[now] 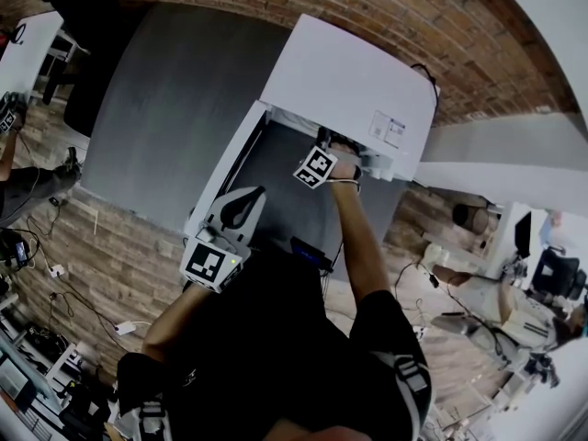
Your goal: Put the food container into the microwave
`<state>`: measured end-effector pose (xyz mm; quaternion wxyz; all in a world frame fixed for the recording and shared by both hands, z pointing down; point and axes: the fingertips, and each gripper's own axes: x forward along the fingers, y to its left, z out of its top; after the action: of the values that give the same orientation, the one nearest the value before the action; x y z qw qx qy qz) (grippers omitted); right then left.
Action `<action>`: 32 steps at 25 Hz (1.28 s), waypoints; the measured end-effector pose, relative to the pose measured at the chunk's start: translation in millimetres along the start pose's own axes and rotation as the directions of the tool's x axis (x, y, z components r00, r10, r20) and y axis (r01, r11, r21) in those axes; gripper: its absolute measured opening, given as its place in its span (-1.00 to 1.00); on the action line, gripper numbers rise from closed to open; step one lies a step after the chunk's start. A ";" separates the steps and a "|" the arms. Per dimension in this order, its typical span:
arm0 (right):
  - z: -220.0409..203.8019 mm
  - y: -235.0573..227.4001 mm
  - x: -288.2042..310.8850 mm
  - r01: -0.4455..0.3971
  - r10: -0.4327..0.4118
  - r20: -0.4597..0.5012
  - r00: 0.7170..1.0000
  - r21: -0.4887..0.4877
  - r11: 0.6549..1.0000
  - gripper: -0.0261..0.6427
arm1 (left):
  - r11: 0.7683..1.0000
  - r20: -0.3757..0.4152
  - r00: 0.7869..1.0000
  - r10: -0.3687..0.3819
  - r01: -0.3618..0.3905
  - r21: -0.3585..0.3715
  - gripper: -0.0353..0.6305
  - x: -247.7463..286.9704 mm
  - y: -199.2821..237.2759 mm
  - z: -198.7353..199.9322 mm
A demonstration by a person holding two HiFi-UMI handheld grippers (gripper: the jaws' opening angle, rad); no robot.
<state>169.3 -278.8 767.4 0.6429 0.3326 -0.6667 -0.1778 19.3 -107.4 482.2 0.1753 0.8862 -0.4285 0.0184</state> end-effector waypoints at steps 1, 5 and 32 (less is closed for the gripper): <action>-0.3 -2.0 -2.8 0.010 -0.010 -0.003 1.000 0.008 1.000 -0.72 | 1.000 0.002 1.000 0.000 0.000 0.002 -0.79 -2.4 0.1 0.0; -2.5 -6.3 -18.7 0.048 -0.048 -0.010 0.999 0.032 0.998 -0.65 | 1.000 0.014 1.000 -0.008 0.008 -0.002 -0.79 -11.9 -2.1 1.5; -21.7 -19.6 -297.2 0.060 -0.349 0.139 0.927 0.862 0.503 -0.72 | 0.974 0.075 0.975 -0.209 0.201 0.107 -0.79 -40.1 -33.3 21.2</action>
<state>180.5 -88.9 537.1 0.2671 0.6483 -0.7116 0.0442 17.0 -65.1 445.2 0.1136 0.9332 -0.3404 -0.0164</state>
